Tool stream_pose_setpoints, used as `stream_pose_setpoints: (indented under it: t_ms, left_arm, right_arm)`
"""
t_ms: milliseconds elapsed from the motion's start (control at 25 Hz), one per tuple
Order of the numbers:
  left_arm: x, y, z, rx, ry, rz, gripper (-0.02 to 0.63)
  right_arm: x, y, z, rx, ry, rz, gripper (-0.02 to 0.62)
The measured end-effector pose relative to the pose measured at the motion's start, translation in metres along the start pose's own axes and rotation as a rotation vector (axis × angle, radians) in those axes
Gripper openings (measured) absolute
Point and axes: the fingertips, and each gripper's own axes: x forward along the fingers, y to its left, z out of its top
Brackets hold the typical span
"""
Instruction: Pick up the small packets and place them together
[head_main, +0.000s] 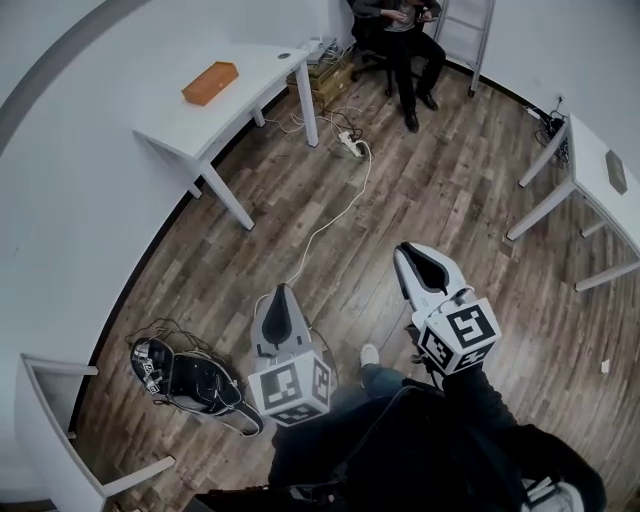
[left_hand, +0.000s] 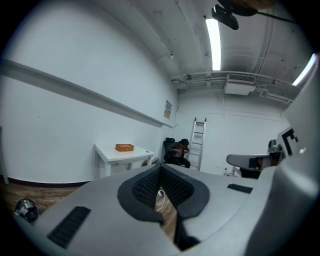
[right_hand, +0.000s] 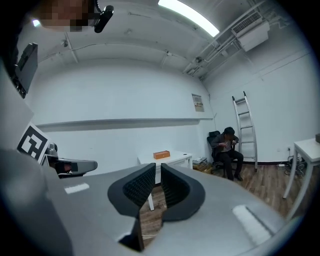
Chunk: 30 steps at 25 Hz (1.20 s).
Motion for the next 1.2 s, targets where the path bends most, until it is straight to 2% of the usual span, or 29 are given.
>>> stream_pose_setpoints:
  t_ms: [160,320,560,960,1200]
  left_arm:
    - [0.057,-0.023,0.001,-0.012,0.029,-0.018,-0.002]
    - [0.116,-0.015,0.010,0.000,0.036,0.000,-0.002]
    - [0.217,0.024,0.022,0.009,0.032,0.028,-0.002]
    - [0.397,0.111,0.097,0.045,0.002,0.046,-0.002]
    - [0.474,0.142,0.101,0.035,0.033,0.056,-0.002]
  right_arm:
    - [0.045,-0.030,0.004,0.003,0.028,0.052,0.012]
    - [0.100,-0.053,0.010,-0.002,0.028,0.067,0.012]
    - [0.205,-0.086,0.016,0.005,0.013,0.061,0.012]
    - [0.409,-0.118,0.065,0.020,-0.010,0.066,0.012]
    - [0.486,-0.143,0.067,0.048,0.011,0.049,0.012]
